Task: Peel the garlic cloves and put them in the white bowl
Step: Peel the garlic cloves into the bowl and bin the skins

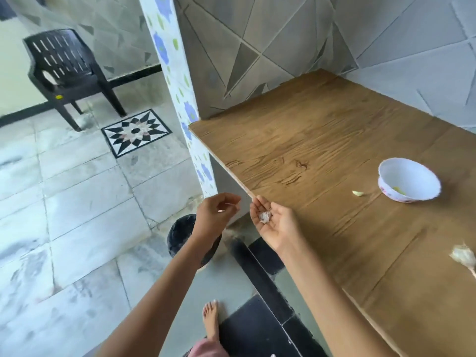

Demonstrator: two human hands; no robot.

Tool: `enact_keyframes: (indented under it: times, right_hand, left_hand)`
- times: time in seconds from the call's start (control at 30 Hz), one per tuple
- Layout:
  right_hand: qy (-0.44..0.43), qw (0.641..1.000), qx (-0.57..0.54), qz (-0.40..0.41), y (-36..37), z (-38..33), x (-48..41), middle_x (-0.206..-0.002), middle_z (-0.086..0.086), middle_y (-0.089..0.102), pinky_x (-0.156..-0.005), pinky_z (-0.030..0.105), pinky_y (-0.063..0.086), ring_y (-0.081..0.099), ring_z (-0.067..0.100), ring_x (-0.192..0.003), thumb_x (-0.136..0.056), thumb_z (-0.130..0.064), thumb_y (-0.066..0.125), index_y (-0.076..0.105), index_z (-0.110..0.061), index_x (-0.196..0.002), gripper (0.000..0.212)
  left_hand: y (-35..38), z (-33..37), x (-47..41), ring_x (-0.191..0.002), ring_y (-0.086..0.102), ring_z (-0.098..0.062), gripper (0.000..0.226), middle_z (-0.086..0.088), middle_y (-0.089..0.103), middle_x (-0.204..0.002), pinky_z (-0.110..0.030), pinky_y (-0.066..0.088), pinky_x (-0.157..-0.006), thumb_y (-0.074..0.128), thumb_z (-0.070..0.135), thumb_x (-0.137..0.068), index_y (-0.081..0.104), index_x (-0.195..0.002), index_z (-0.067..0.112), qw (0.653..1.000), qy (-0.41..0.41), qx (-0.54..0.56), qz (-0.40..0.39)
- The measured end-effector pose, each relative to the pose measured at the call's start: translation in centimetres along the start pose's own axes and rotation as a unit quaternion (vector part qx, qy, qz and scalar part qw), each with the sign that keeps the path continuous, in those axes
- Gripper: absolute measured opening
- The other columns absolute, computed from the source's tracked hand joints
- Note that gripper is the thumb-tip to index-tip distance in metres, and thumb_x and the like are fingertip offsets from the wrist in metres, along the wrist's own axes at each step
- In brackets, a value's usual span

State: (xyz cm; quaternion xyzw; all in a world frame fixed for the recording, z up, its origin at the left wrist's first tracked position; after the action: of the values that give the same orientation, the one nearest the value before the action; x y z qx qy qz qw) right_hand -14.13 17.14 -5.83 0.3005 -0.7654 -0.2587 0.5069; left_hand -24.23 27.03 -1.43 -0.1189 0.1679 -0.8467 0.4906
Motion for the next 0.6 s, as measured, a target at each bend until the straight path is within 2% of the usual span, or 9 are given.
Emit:
enact_keyframes:
  times: [0.07,0.17,0.23,0.3,0.37,0.4,0.5,0.6]
  right_hand:
    - [0.021,1.0,0.012,-0.003,2.1,2.7,-2.5,-0.088,0.015,0.061,-0.076,0.029,0.052,0.06,0.022,-0.082,-0.102,-0.01,0.028,0.058,0.003,-0.092,0.034]
    - [0.049,0.998,0.03,0.014,4.0,6.7,-7.1,-0.087,0.014,0.061,-0.063,0.026,0.056,0.059,0.022,-0.081,-0.102,-0.011,0.028,0.058,0.003,-0.089,0.035]
    - [0.065,0.997,0.026,0.038,4.8,9.7,-11.0,-0.086,0.014,0.061,-0.06,0.025,0.056,0.059,0.022,-0.08,-0.101,-0.011,0.028,0.058,0.002,-0.089,0.034]
    - [0.064,0.996,0.033,0.054,4.1,10.8,-12.7,-0.082,0.014,0.063,-0.066,0.027,0.056,0.061,0.022,-0.078,-0.101,-0.01,0.03,0.058,0.002,-0.09,0.033]
    - [0.095,0.989,0.053,0.095,5.1,16.3,-21.1,-0.073,0.012,0.067,-0.069,0.027,0.055,0.064,0.021,-0.072,-0.101,-0.01,0.031,0.06,0.003,-0.089,0.033]
    - [0.089,0.99,0.046,0.101,4.5,16.5,-21.7,-0.071,0.012,0.068,-0.066,0.026,0.057,0.066,0.021,-0.069,-0.101,-0.01,0.031,0.06,0.003,-0.089,0.034]
    - [0.092,0.987,0.059,0.115,3.4,18.9,-26.9,-0.074,0.012,0.067,-0.059,0.024,0.057,0.062,0.021,-0.077,-0.102,-0.009,0.031,0.06,0.004,-0.09,0.033]
    - [0.098,0.979,0.085,0.157,0.2,22.5,-36.6,-0.082,0.013,0.062,-0.06,0.023,0.056,0.059,0.021,-0.079,-0.101,-0.006,0.031,0.058,0.004,-0.091,0.03]
  left_hand:
    - [-2.7,-2.2,-1.2,-0.066,0.06,0.008,0.015,0.01,0.069,-0.082,-0.008,0.045,-0.063,0.068,0.005,-0.084,0.071,-0.091,0.018,1.0,-0.019,0.012,0.016]
    - [-6.4,-6.4,-3.8,-0.074,0.065,0.0,0.016,0.008,0.071,-0.085,-0.019,0.052,-0.074,0.068,0.005,-0.083,0.07,-0.089,0.02,0.998,-0.056,0.022,0.032]
    - [-8.8,-9.9,-5.8,-0.073,0.066,-0.001,0.015,0.007,0.072,-0.084,-0.023,0.054,-0.077,0.068,0.004,-0.083,0.071,-0.09,0.016,0.996,-0.084,0.025,0.035]
    - [-9.9,-11.1,-6.3,-0.069,0.063,0.005,0.014,0.009,0.07,-0.081,-0.019,0.053,-0.074,0.067,0.002,-0.082,0.072,-0.09,0.013,0.995,-0.094,0.012,0.044]
    - [-13.2,-19.3,-11.7,-0.065,0.06,0.01,0.015,0.009,0.069,-0.08,-0.015,0.051,-0.071,0.066,0.001,-0.082,0.072,-0.089,0.013,0.987,-0.147,0.013,0.055]
    - [-13.1,-19.7,-11.4,-0.067,0.061,0.008,0.015,0.006,0.069,-0.081,-0.016,0.051,-0.073,0.066,0.0,-0.082,0.072,-0.09,0.012,0.987,-0.15,0.012,0.052]
    - [-13.1,-25.1,-13.1,-0.074,0.062,-0.001,0.014,0.006,0.069,-0.082,-0.023,0.052,-0.077,0.066,0.003,-0.084,0.072,-0.089,0.015,0.98,-0.189,0.021,0.052]
    - [-11.2,-35.8,-17.5,-0.067,0.057,0.007,0.012,0.007,0.066,-0.08,-0.012,0.047,-0.066,0.064,0.008,-0.087,0.071,-0.09,0.017,0.969,-0.242,0.031,0.045]
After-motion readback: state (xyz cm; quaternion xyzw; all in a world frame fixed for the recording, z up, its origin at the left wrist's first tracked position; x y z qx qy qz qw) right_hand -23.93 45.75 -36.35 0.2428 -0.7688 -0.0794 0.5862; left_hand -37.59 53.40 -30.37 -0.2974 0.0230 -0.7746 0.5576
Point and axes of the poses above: each hand's wrist, its own x-axis away from the middle knuckle, its own y-axis out of the palm, z = x × y, the point moved 10 cm from there along -x, towards the middle knuckle
